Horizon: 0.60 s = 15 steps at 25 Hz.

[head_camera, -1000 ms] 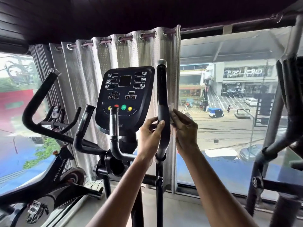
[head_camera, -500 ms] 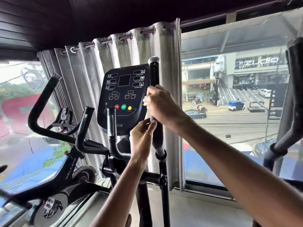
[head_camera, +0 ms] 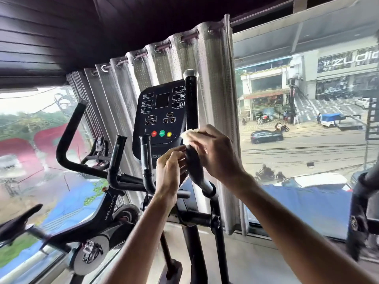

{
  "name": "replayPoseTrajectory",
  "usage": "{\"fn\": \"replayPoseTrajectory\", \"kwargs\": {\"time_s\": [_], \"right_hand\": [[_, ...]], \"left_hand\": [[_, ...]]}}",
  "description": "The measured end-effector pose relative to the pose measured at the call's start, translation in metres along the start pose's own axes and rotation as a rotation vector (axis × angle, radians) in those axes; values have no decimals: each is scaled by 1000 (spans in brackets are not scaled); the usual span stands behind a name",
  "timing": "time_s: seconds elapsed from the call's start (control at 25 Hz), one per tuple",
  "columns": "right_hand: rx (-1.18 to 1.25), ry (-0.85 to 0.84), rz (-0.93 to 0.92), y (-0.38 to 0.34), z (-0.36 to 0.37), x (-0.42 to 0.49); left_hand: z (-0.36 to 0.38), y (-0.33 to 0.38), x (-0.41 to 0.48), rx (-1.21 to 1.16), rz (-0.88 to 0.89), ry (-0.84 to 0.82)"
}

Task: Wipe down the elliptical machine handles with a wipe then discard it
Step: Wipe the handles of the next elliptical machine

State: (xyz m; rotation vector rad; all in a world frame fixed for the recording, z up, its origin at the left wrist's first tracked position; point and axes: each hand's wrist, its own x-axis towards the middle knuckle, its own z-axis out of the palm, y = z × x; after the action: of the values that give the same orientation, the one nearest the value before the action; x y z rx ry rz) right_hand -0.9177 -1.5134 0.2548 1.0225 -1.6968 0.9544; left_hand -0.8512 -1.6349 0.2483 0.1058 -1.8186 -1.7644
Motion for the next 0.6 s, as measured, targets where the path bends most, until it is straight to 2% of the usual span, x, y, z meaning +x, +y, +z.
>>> {"fn": "replayPoseTrajectory", "kwargs": {"time_s": [0.12,0.32,0.44,0.6], "right_hand": [[107,93,86,2,3,-20],[236,298,379,3,11,-18],[299,317,407,-5,15,-44],[540,333,620,7,21,-21]], "left_hand": [[6,8,7,44,22,7],[14,14,11,107,19,73],[13,14,10,166,31,75],[15,14,11,249,37,104]]}}
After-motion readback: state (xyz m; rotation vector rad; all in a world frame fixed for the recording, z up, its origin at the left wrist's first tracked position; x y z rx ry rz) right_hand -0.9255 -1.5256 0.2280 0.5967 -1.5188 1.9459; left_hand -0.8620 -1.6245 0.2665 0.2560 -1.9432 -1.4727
